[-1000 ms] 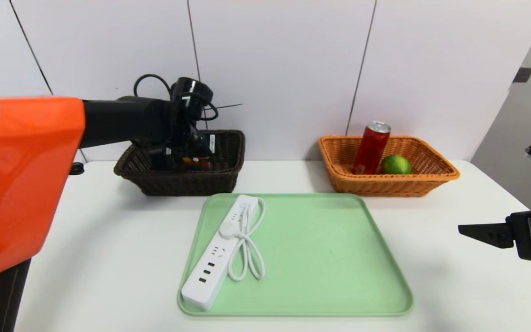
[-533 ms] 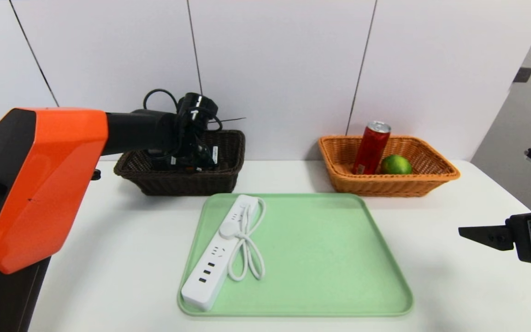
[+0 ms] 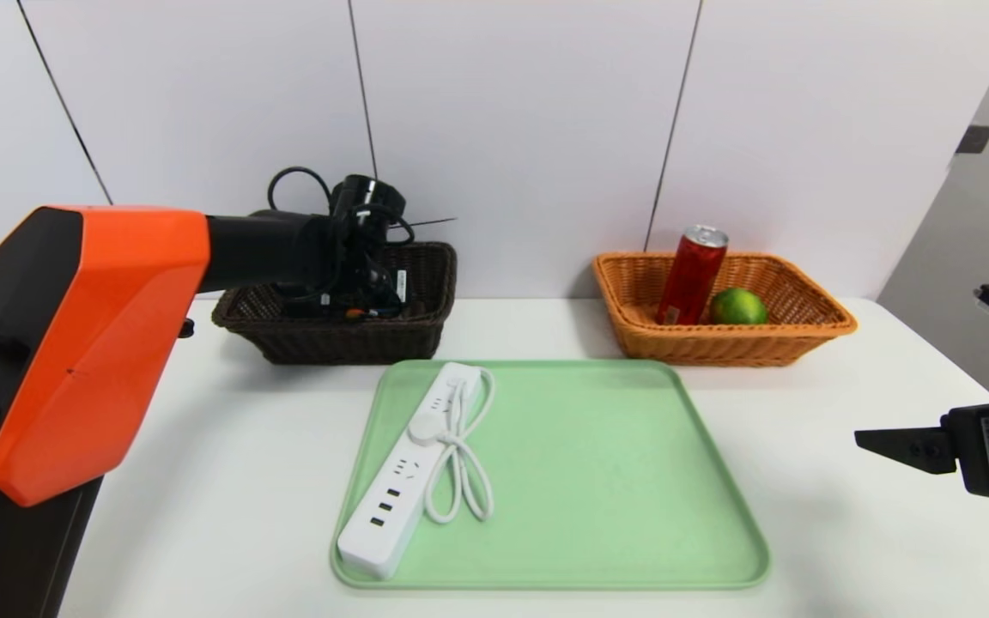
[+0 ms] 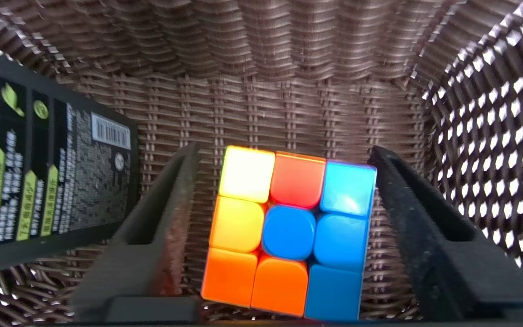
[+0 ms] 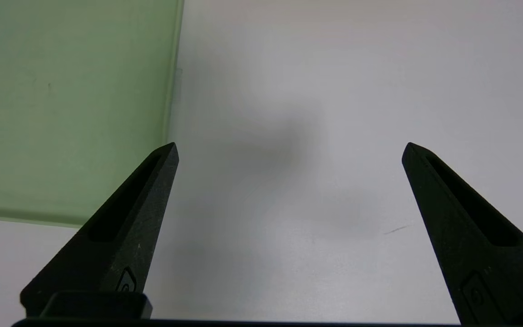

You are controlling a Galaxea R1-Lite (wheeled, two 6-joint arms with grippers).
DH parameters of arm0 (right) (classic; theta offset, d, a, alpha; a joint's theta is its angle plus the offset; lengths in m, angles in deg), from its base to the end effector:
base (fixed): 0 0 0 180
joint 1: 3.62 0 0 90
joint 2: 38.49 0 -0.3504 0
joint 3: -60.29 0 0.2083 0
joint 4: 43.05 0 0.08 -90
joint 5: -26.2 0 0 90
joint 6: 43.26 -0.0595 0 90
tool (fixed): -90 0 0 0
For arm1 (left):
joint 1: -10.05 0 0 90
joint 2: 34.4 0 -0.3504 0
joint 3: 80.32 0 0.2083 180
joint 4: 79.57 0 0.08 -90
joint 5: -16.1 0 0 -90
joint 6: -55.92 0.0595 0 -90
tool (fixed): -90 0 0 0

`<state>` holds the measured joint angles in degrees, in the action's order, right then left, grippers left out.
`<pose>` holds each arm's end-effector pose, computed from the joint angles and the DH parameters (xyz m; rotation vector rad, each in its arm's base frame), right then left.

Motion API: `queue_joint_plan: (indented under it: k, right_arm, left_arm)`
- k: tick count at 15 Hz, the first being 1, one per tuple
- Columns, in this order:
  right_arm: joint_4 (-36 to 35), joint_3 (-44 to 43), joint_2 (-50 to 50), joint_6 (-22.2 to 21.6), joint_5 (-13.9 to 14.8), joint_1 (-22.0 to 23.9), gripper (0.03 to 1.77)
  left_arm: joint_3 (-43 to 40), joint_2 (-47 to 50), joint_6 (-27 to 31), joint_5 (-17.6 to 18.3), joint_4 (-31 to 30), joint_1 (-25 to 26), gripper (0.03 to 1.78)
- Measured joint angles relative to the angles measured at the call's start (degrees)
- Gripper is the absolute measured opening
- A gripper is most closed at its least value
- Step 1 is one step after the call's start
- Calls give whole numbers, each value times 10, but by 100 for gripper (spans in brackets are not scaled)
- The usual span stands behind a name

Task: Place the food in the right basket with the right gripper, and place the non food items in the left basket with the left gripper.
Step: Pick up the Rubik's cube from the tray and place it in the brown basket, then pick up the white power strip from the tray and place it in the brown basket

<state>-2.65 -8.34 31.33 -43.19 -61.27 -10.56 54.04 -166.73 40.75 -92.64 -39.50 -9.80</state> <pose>0.1906 0.0206 0.2320 -0.0611 0.7235 0.0740 0.5252 -0.1693 0.1824 -0.0367 0.6224 0.0641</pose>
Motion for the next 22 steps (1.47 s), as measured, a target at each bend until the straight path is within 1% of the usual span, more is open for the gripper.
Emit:
queue_joint_plan:
  k: [2,4,5,8,10,12,13,14,16,17,20,21,22]
  right_arm:
    - [0,0,0,0,0,1,170]
    - [-1,0,1,0,0,1,170]
    - [-1,0,1,0,0,2,170]
    - [0,1,2,0,0,2,170]
    - [-1,0,3,0,0,2,170]
    - [-1,-1,5,-1,0,2,170]
    - [-1,-1,7,0,-1,2,170]
    - [-1,-2,9,0,-1,2,170]
    - [-2,-5,11,-1,-1,2,170]
    - [-3,-5,11,-1,-1,2,170]
    - [-3,-7,10,-4,-1,3,170]
    - [-3,-8,9,-5,-1,3,170]
    - [-3,-10,9,-5,-1,3,170]
  left_arm:
    - [0,9,2,-1,-1,-1,143]
    - [0,29,18,-3,-3,-2,149]
    - [0,42,30,-9,-5,-4,151]
    - [-1,84,79,-64,-19,-20,158]
    - [-1,119,103,-67,-16,-30,161]
    - [-1,155,108,-63,8,-44,163]
    - [-1,174,102,-60,31,-56,164]
    - [-1,192,84,-59,56,-71,164]
    - [-1,222,21,-48,119,-106,166]
    - [-1,236,-16,-30,156,-123,166]
    - [-10,271,-128,70,265,-165,167]
    - [-25,281,-154,90,288,-174,167]
    - [-45,290,-164,95,293,-180,168]
